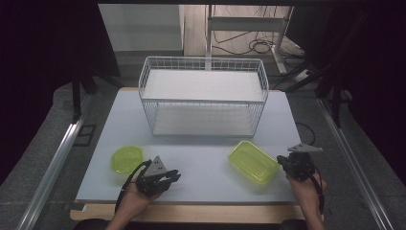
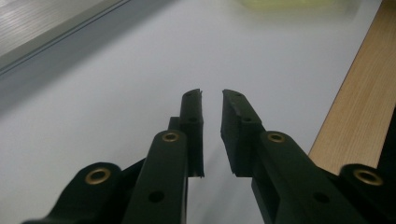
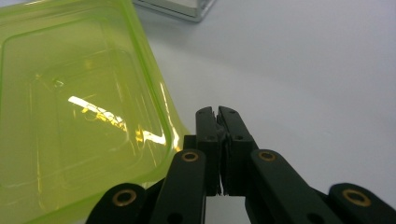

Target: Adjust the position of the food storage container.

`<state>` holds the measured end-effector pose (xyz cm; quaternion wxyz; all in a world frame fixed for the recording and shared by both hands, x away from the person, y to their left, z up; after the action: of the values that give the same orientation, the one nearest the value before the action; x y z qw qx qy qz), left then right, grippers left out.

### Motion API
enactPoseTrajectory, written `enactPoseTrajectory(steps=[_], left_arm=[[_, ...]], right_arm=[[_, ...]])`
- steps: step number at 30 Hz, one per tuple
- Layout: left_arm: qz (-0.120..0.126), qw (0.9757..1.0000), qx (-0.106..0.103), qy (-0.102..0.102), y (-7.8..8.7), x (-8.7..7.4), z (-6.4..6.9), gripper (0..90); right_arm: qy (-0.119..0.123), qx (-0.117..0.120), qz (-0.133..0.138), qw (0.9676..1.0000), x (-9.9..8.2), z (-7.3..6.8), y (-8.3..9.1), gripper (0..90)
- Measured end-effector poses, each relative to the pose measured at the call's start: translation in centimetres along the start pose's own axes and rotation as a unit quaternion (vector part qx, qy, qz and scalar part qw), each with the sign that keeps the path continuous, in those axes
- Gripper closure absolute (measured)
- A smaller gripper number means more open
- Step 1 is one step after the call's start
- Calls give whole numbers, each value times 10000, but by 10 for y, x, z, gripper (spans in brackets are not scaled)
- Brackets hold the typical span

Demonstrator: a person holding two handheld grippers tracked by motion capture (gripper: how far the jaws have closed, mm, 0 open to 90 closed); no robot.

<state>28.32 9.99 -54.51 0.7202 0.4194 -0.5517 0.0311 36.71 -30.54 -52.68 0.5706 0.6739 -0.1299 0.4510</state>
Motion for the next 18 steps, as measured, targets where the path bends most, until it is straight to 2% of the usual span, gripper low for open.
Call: enactPoseTrajectory(steps=[5, 7, 8, 9, 13, 18], left_arm=[[23, 10000, -59, -4, -2, 5, -2, 815], [38, 10000, -52, -36, -4, 9, -4, 821], [42, 10000, -41, -41, -5, 11, -5, 821], [29, 10000, -50, -59, -6, 12, -6, 821], [29, 10000, -79, -22, -9, 12, -8, 820], [39, 9999, -100, 14, -9, 13, -8, 817]], right_arm=[[52, 62, -17, 10000, 2, -4, 1, 872], [60, 44, -5, 10000, 1, -3, 6, 876], [68, 43, 19, 10000, -1, -4, 15, 879], [68, 43, 19, 10000, -1, -4, 15, 880], [78, 136, -104, 9998, -15, -13, 31, 882], [22, 251, -86, 9996, -22, -16, 34, 882]])
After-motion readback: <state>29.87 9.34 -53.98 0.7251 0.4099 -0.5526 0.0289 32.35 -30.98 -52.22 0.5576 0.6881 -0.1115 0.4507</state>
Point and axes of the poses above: each handheld gripper's, and its own axes: y roughly backward along the jaws, x roughly out of its top, z roughly to its right, the point moved 6 cm from there along -y, roughly forward along the jaws, and after that the axes turned 4 degrees about z, right-handed, at the moved point
